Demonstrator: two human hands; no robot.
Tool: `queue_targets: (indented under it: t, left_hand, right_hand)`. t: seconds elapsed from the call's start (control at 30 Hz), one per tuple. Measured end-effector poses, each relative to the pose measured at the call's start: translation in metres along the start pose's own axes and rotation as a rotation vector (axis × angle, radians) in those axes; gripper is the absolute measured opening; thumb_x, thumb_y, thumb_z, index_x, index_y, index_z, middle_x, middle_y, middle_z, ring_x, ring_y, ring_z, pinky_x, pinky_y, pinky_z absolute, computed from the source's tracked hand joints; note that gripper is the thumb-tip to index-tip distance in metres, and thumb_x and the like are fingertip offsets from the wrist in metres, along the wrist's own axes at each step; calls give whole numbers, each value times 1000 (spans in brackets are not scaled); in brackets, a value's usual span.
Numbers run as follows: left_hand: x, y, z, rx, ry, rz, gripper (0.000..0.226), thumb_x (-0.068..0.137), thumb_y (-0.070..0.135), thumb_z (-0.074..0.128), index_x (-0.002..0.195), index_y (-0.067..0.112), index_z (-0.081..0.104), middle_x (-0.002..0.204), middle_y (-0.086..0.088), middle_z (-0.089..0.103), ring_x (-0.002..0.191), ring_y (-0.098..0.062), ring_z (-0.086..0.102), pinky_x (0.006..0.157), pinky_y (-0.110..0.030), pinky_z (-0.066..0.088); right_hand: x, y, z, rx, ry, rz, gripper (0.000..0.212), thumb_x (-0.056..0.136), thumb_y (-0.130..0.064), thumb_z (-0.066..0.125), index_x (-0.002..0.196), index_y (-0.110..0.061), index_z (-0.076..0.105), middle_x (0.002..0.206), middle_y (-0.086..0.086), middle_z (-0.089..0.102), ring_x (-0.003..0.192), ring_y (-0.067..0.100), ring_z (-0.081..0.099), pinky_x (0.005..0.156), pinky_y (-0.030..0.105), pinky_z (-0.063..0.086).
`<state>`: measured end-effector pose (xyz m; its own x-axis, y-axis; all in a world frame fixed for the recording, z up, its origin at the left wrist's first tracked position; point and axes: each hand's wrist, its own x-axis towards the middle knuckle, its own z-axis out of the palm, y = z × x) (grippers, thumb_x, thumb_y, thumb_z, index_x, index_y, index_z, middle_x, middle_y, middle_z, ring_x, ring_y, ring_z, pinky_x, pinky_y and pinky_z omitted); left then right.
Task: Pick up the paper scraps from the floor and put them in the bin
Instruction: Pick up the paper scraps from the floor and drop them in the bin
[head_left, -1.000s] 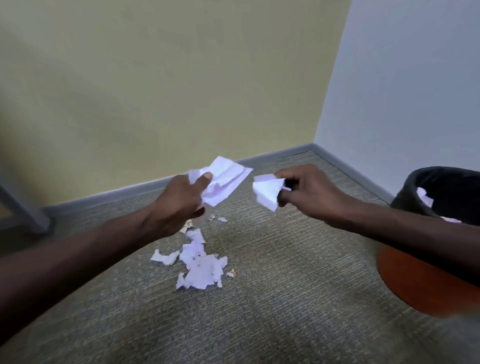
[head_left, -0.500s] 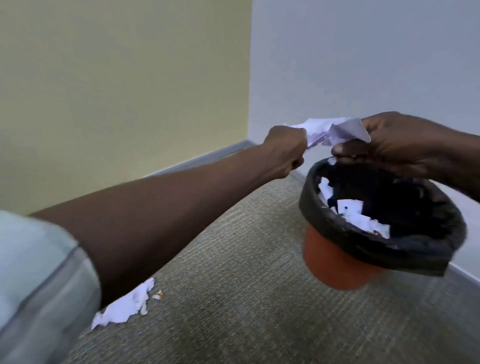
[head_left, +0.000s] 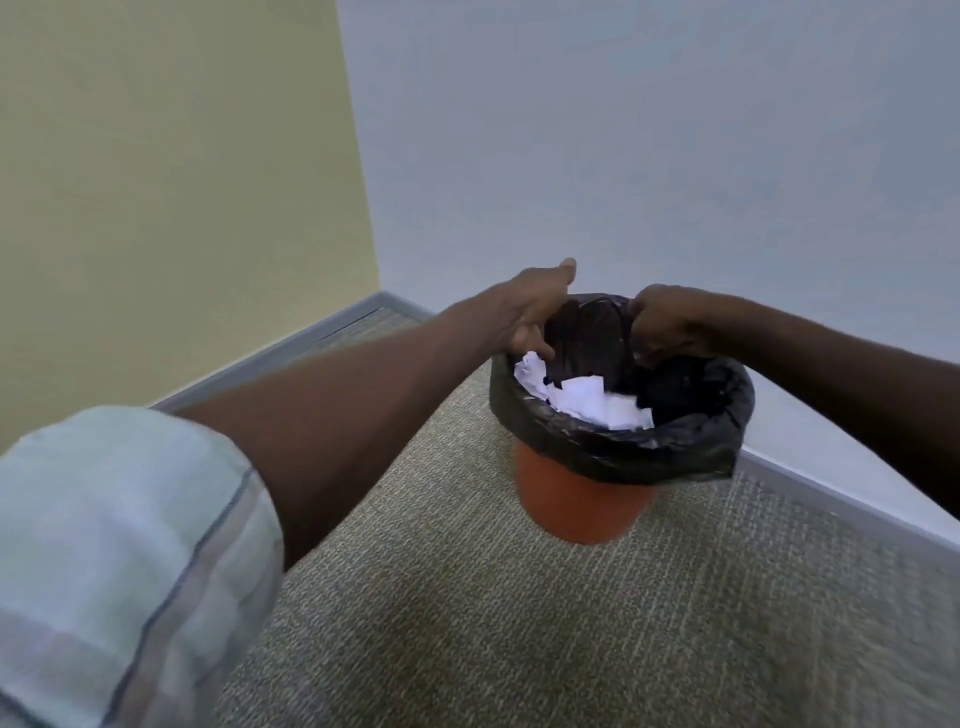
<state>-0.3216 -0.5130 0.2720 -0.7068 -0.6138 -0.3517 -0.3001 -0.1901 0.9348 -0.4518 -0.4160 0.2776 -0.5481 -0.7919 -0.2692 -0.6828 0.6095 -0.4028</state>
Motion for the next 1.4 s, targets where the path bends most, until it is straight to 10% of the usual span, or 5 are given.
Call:
queue_targets:
  t: [0.3,0.53,0.87,1.27,1.4]
  left_hand:
    - [-47,-18,-104,183,7,68,55,102,48,42,127,0,52,121,-18,65,106,-30,67,95,-42,55]
    - [-108,-97,-235,381,220,-33,46,101,40,50,124,1,57,118,-13,67,103,-25,67,87,-38,55]
    - [-174,-278,-375,907,605,-288,43,100,34,53,129,2,56,126,-21,63,112,-34,60,89,-35,43]
    - [-199,-423,-428,1091,300,-512,141,43,101,52,151,41,-15,160,-30,7,148,-44,-15,118,-63,5]
    - [-204,-435,-422,1042,343,-426,127,51,83,68,153,19,28,153,-33,21,148,-45,10,115,-54,23]
  right_hand:
    - [-14,-54,29,-79,192,-179,30,74,3,66,104,8,69,112,27,67,104,42,62,77,37,55]
    - [-2,-148,92,-51,110,-377,10,81,-2,65,83,-6,74,55,-5,69,43,-3,60,60,14,54]
    - [29,-247,267,-153,-140,-688,17,83,-7,60,81,5,72,87,19,74,83,30,71,80,41,58]
    - [35,-295,442,-329,-389,-993,61,88,-3,52,146,-10,38,141,20,44,128,37,45,103,39,41]
    - [38,-321,486,-377,-444,-1051,80,87,6,45,156,-23,16,163,15,6,144,46,18,115,50,27]
